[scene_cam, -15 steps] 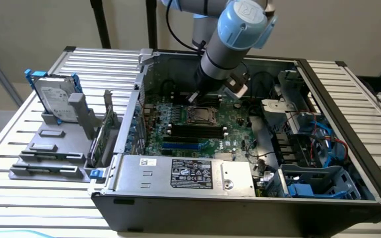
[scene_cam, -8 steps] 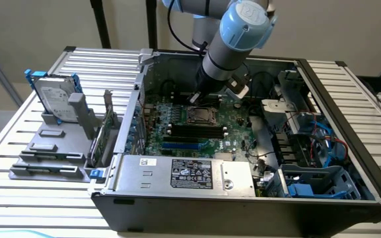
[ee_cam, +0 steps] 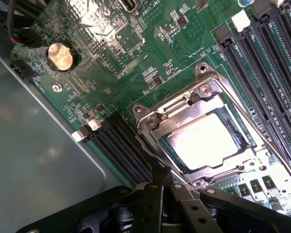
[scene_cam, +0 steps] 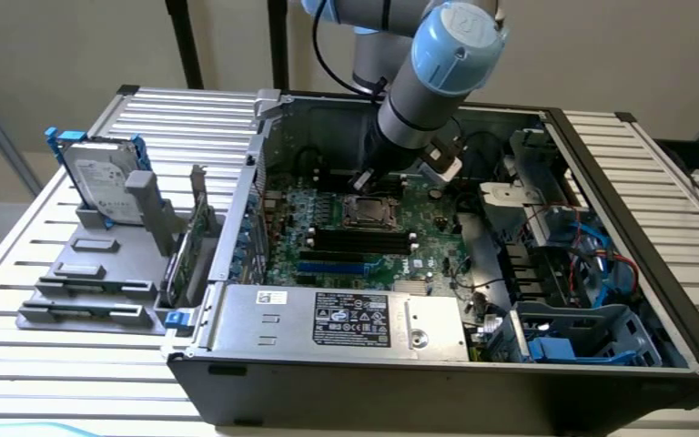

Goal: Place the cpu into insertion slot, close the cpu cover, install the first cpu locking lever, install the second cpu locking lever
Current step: 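Install the first cpu locking lever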

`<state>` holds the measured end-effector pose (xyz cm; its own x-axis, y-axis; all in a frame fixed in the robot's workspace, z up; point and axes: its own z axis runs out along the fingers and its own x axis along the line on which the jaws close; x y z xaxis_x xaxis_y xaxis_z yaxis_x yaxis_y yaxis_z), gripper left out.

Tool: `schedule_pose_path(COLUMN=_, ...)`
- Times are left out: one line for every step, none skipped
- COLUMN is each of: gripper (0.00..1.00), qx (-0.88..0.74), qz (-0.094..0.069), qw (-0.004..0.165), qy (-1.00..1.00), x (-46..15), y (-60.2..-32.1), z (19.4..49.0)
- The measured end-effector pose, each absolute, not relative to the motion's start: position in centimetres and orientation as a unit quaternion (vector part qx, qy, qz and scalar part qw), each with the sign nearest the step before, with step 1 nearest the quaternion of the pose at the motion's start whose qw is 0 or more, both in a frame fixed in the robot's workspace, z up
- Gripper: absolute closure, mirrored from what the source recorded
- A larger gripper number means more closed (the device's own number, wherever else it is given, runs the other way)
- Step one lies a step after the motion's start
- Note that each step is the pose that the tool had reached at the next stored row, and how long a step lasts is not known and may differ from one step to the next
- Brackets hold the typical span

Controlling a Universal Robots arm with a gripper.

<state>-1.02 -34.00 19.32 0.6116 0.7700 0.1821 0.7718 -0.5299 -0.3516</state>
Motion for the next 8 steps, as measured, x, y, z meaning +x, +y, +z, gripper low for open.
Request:
schedule_pose_path(gripper=0.89, qx=-0.875, qz=-0.002, qw=0.202, qy=-0.441, x=-0.89, y=-34.0, z=19.31)
schedule_pose_path(gripper=0.89, qx=-0.875, qz=-0.002, qw=0.202, qy=-0.44, x=-0.77, y=-34.0, z=19.29)
schedule_pose_path(gripper=0.89, qx=-0.875, qz=-0.002, qw=0.202, qy=-0.44, x=-0.64, y=-34.0, z=19.28)
schedule_pose_path(gripper=0.89, qx=-0.875, qz=-0.002, qw=0.202, qy=-0.439, x=-0.53, y=-34.0, z=19.26)
schedule_pose_path(gripper=0.89, qx=-0.875, qz=-0.002, qw=0.202, qy=-0.439, x=-0.41, y=-34.0, z=19.25)
schedule_pose_path(gripper=0.89, qx=-0.876, qz=-0.002, qw=0.202, qy=-0.438, x=-0.29, y=-34.01, z=19.24)
schedule_pose_path(gripper=0.89, qx=-0.876, qz=-0.002, qw=0.202, qy=-0.438, x=-0.16, y=-34.01, z=19.23)
schedule_pose_path(gripper=0.89, qx=-0.876, qz=-0.002, qw=0.202, qy=-0.437, x=-0.03, y=-34.0, z=19.22)
